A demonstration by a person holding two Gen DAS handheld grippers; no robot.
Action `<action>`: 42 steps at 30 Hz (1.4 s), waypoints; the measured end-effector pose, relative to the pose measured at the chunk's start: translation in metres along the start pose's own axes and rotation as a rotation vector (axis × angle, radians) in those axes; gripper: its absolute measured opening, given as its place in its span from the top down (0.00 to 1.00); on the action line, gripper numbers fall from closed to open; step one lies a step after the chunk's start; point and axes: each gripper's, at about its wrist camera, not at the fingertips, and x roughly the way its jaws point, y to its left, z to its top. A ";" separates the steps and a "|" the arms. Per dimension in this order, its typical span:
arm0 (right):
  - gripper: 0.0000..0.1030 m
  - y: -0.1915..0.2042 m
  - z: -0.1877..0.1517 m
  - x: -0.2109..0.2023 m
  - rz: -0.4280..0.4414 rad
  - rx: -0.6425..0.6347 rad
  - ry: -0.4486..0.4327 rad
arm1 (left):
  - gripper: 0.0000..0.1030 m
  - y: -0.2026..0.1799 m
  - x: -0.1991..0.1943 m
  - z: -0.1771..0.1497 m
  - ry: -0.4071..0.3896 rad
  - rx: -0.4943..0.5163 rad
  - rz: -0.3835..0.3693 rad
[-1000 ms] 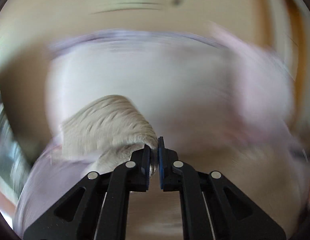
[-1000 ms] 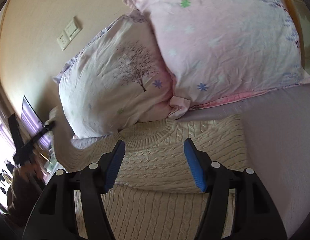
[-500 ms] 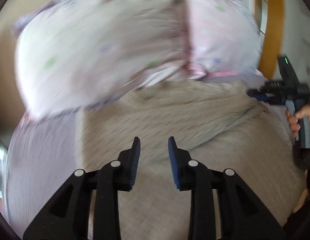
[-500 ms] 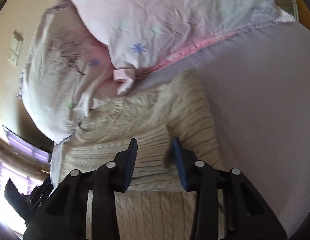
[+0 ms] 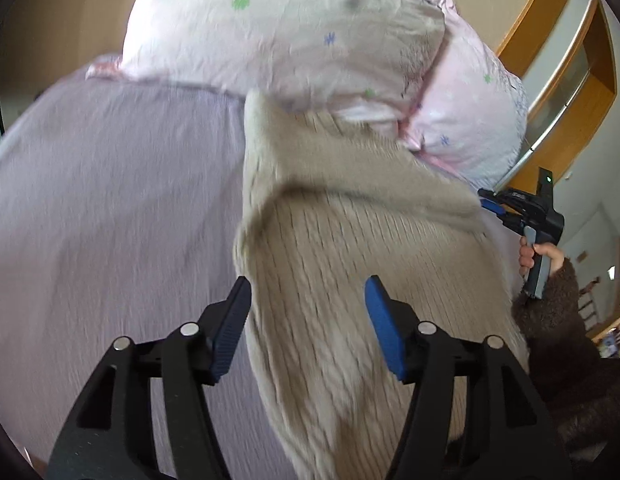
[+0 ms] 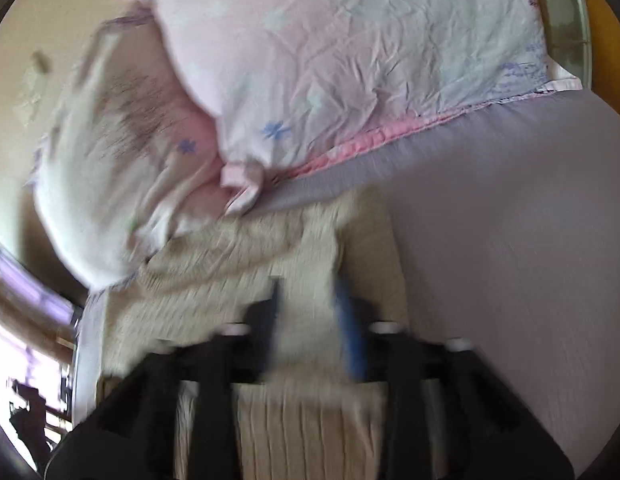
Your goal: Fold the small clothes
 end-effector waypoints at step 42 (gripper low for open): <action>0.92 0.024 0.021 -0.064 0.427 0.145 -0.138 | 0.92 0.004 0.041 0.126 -0.249 -0.035 -0.054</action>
